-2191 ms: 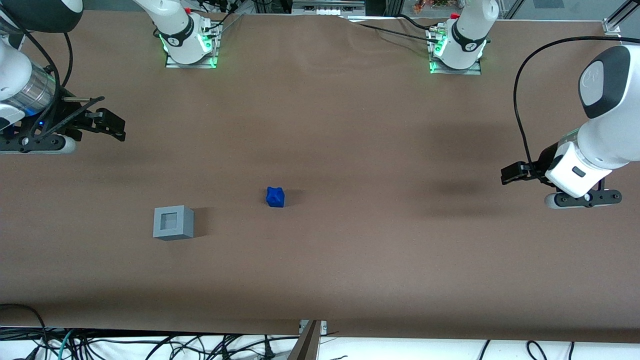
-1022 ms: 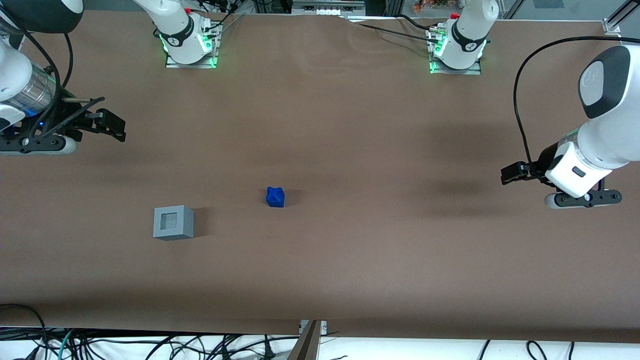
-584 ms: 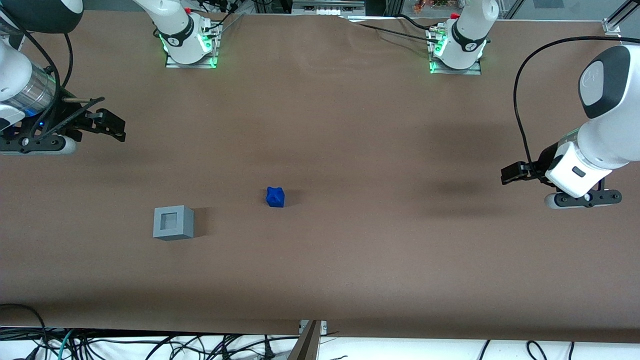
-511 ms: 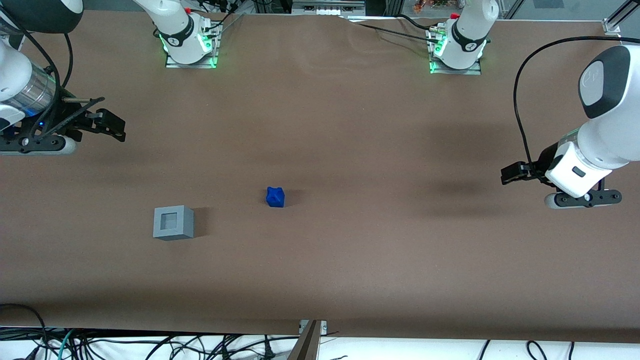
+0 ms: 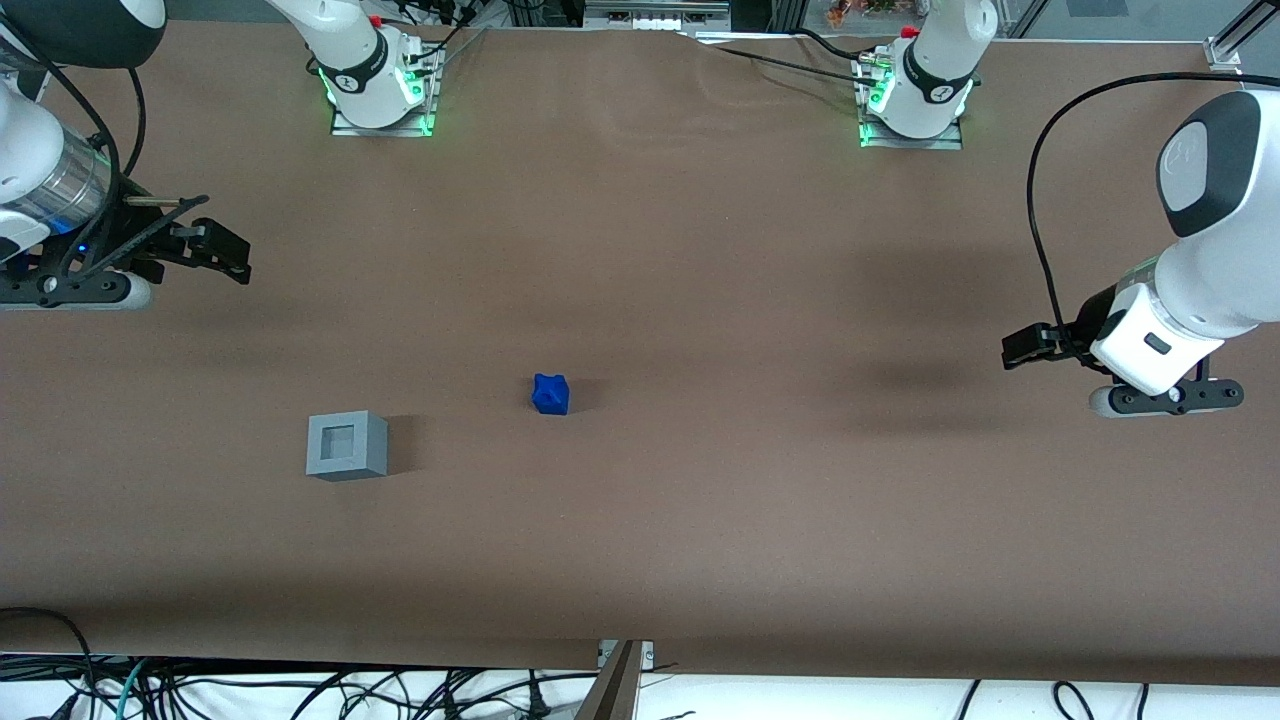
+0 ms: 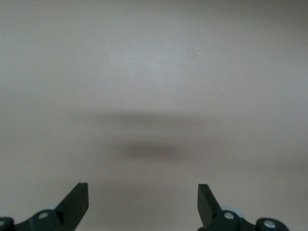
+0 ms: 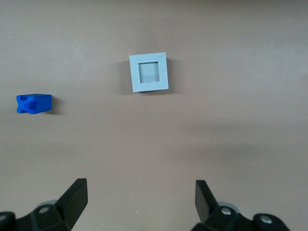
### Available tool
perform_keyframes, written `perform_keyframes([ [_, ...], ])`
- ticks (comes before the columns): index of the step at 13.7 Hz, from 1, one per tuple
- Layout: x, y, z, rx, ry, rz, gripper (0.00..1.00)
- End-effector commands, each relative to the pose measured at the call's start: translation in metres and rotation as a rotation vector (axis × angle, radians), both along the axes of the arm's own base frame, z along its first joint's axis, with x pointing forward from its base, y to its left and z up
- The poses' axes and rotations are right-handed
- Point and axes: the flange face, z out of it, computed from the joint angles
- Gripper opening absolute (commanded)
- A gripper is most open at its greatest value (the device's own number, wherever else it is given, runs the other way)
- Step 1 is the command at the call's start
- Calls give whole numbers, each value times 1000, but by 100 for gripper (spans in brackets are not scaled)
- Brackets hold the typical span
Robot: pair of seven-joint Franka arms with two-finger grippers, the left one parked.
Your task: Insert blue part into gray base with right arm
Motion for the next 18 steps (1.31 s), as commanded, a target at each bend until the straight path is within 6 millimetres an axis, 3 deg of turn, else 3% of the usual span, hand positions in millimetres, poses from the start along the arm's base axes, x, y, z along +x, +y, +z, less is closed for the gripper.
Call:
perform_keyframes([
  [1,1,-2,5,-4,-12,-7,99],
  [10,1,-2,4,-4,-11,-10,99],
  [12,1,6,2,-15,-6,13,99],
  [16,1,4,-6,-15,21,30,99],
  [18,7,7,-25,-4,59,78,99],
])
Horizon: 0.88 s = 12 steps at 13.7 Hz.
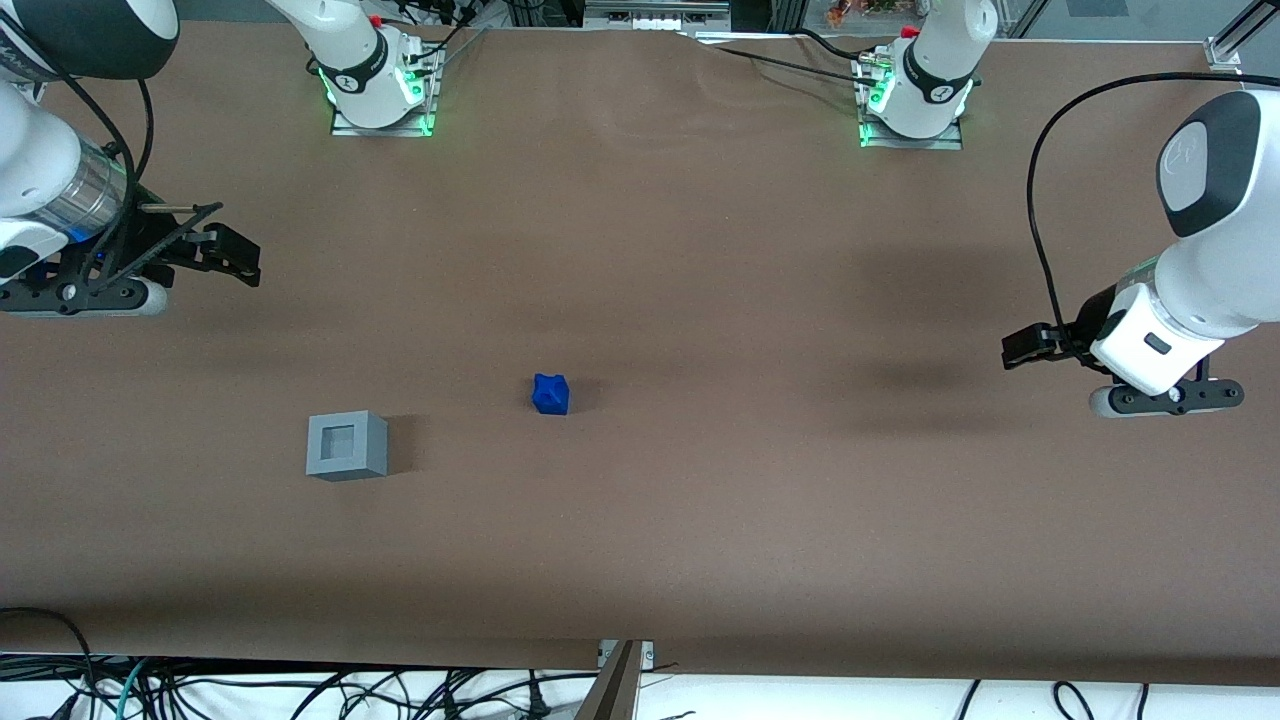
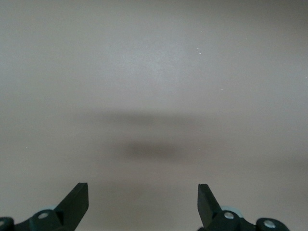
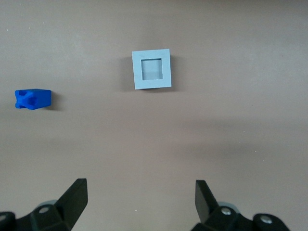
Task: Insert blue part into gray base with right arm
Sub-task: 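Move the open right gripper over the blue part and lower it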
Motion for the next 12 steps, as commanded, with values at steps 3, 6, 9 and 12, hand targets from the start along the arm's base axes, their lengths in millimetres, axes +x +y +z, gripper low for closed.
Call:
perform_keyframes([
  [3,13,58,-45,42,36,-19,99],
  [6,22,128,-92,65,33,-28,99],
  [9,32,186,-151,95,7,-128,99],
  [12,36,236,-216,111,-32,-226,99],
])
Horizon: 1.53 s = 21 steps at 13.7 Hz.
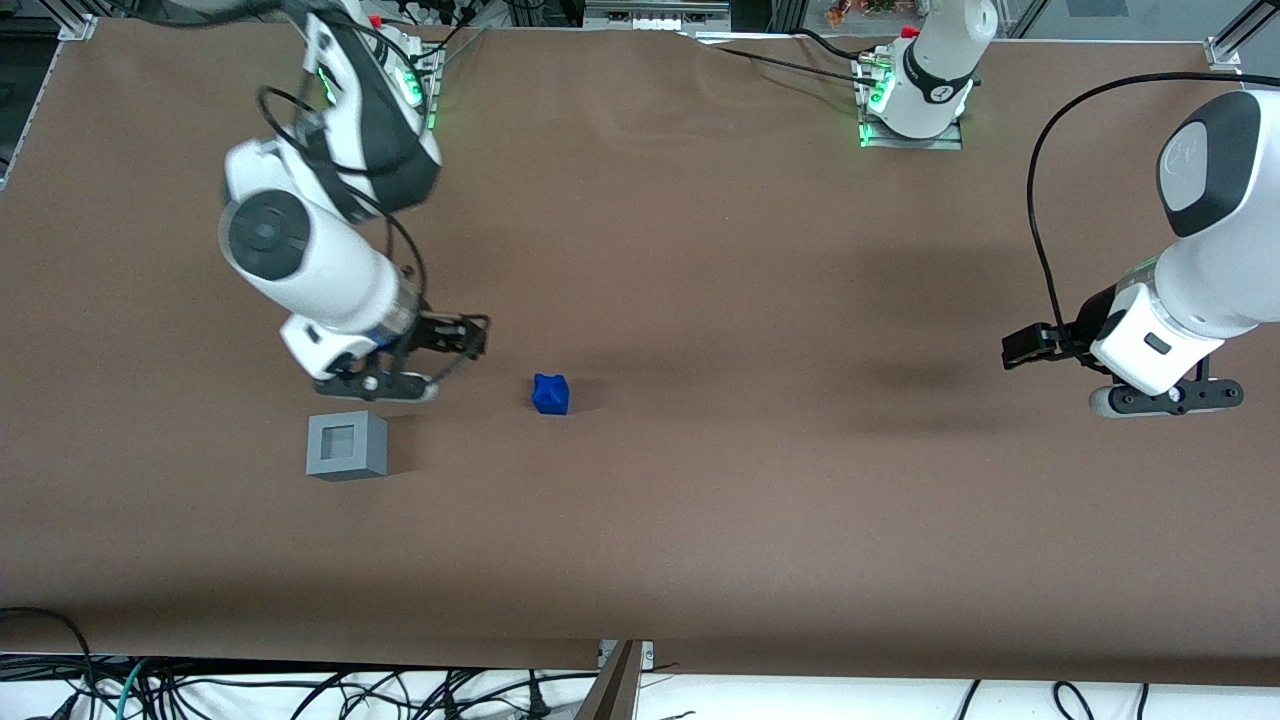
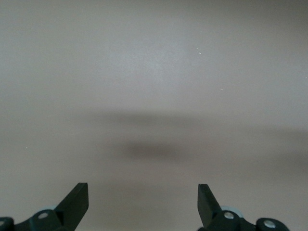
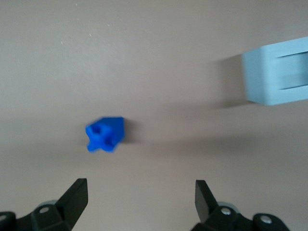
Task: Insert blue part into gray base with right arm
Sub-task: 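Move the open right gripper over the blue part and lower it, then close the right gripper on the blue part and lift it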
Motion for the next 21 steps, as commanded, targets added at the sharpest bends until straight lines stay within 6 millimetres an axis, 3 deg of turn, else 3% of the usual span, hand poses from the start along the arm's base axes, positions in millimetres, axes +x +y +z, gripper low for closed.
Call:
perform_keyframes([
  [1,0,41,-49,17,-21,-69,99],
  [5,3,59,-100,41,-45,-151,99],
  [14,-3,78,-148,44,-50,-226,98],
  [16,-4,79,-151,33,-64,-210,98],
  [19,-6,80,-158,12,-68,-189,89],
  [21,-7,79,-160,-2,-74,-173,76],
])
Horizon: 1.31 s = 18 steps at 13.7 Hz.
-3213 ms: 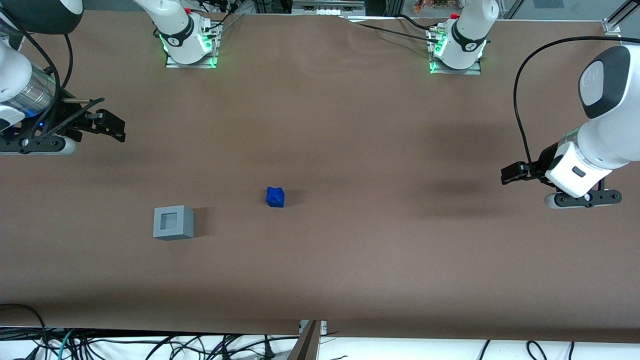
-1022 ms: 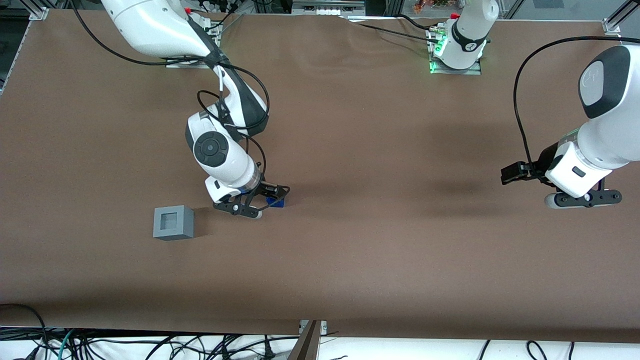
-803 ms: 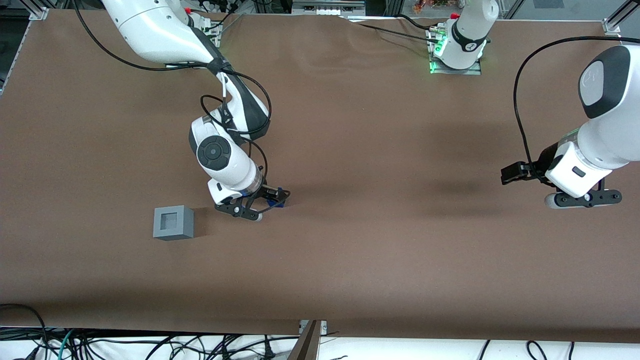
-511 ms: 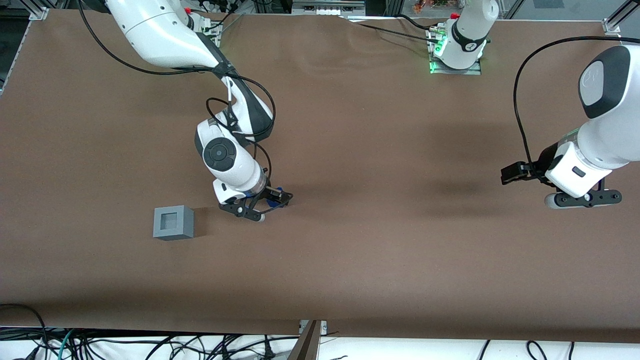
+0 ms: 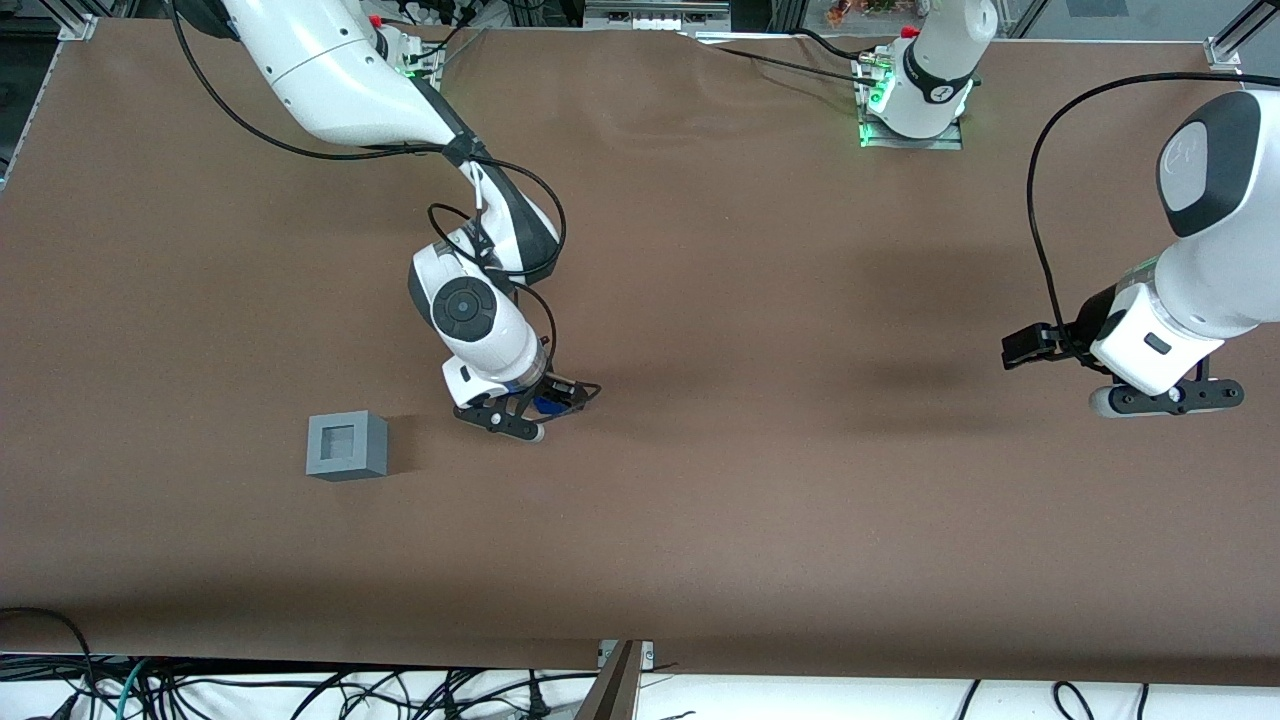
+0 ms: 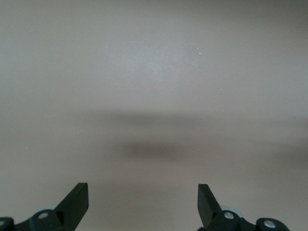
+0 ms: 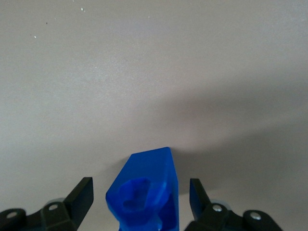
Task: Insert blue part into gray base with right arm
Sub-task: 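Close the right gripper on the blue part and lift it, then carry the blue part over the gray base's square hole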
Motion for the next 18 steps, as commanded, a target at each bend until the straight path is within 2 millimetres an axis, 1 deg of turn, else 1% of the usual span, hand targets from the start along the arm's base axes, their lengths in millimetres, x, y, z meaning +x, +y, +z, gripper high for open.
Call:
perform_keyframes([
  [1,-1,2,-4,-23,-18,12,71],
  [3,-1,2,-4,-24,-19,17,60],
  [4,-1,2,-4,-29,-20,21,52],
  [6,0,3,-1,-32,-26,49,40],
  [8,5,-4,12,-42,-24,83,34],
  [9,7,-8,29,-55,-15,113,34],
  [10,15,-19,47,-68,0,134,34],
  [11,24,-32,58,-82,29,157,34],
  [12,32,-46,79,-92,46,196,34],
  [13,40,-64,93,-102,64,241,34],
  [14,47,-83,99,-107,85,277,34],
  [15,55,-105,117,-108,87,317,34],
  [18,77,-179,138,-100,115,431,34],
])
